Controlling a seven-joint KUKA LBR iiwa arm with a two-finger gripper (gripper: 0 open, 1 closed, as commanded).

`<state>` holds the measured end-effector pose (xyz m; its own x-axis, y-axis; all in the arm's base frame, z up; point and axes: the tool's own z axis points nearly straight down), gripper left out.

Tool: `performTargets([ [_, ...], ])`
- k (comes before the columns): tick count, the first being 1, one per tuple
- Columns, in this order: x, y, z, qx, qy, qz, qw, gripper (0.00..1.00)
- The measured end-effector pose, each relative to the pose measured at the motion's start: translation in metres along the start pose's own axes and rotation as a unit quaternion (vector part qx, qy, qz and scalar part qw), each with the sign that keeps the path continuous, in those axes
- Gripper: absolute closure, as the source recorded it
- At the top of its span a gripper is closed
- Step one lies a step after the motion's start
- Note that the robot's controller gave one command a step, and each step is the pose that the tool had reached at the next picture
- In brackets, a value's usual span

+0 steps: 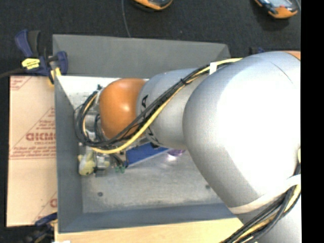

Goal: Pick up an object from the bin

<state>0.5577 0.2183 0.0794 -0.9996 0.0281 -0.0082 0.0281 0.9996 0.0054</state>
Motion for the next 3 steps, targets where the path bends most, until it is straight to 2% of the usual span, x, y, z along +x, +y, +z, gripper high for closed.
performTargets([
  [2,0.0,0.0,-0.008,-0.001,0.0003,0.001,1.0,1.0],
  [3,0.0,0.0,-0.029,-0.001,-0.0004,0.002,1.0,1.0],
])
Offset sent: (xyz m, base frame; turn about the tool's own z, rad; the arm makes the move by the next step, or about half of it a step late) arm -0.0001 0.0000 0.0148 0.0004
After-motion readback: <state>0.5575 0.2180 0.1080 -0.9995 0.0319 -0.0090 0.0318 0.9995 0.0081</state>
